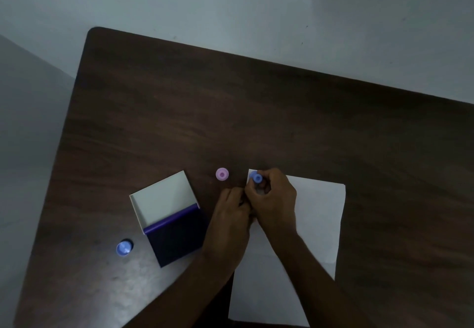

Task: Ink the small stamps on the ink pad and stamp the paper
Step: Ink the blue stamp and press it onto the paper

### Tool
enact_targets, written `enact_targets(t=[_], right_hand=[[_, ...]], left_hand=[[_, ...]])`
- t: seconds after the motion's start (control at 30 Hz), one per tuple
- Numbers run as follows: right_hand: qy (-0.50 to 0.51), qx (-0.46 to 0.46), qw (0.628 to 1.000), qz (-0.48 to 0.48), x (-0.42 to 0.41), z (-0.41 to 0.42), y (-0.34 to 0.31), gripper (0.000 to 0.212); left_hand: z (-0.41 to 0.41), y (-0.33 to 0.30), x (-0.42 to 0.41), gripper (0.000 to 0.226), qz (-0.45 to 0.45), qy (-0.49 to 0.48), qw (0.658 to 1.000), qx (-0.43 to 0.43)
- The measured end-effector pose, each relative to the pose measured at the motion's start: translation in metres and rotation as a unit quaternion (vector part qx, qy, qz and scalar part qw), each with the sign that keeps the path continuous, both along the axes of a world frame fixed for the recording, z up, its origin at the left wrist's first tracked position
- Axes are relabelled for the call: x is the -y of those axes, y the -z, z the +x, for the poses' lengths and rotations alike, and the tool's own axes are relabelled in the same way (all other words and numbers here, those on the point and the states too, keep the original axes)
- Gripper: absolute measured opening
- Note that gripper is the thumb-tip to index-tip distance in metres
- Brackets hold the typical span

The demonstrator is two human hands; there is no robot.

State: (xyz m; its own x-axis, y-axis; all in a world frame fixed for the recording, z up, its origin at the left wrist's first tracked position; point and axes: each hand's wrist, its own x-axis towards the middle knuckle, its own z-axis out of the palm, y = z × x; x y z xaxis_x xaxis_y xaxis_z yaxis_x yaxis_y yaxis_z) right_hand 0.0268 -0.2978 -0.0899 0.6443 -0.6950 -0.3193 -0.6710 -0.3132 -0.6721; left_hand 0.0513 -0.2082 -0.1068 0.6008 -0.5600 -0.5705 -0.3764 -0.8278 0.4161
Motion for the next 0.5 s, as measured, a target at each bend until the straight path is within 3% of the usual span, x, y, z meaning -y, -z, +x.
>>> enact_targets(t=[0.07,0.13,0.2,0.23,0.27,0.3,0.4,0.43,0.5], right_hand=[[-0.001,-0.01,1.0,0.005,0.0,0.002,-0.001,0.024],[-0.002,-0.031,0.999,0.012,0.0,0.004,-0.003,0.024],[-0.01,-0.051,0.999,0.011,0.002,0.006,-0.004,0.024],[-0.013,-0.06,0.998,0.011,0.002,0.008,-0.004,0.024],[-0.016,-0.066,0.998,0.012,0.003,0.009,-0.005,0.024],[-0.016,-0.071,0.997,0.015,0.004,0.01,-0.006,0.024],[-0.013,-0.087,0.996,0.02,0.005,0.012,-0.007,0.024],[-0.012,-0.091,0.996,0.022,0.005,0.013,-0.008,0.024],[-0.011,-0.096,0.995,0.026,0.005,0.014,-0.009,0.023]], left_hand=[[-0.002,-0.002,-0.002,0.042,-0.025,0.001,0.999,-0.047],[-0.002,0.007,-0.008,0.051,0.011,-0.004,0.998,-0.059],[0.003,0.002,-0.011,0.058,0.057,0.077,0.993,-0.074],[0.008,-0.004,-0.012,0.055,0.075,0.064,0.991,-0.089],[0.003,0.001,-0.012,0.049,0.028,0.101,0.992,-0.064],[0.0,0.007,-0.015,0.046,0.014,0.121,0.988,-0.095],[0.0,-0.003,-0.008,0.043,0.038,0.087,0.988,-0.12],[-0.001,-0.005,-0.01,0.041,0.008,0.046,0.994,-0.096],[-0.002,-0.017,-0.018,0.031,-0.109,-0.007,0.993,0.035]])
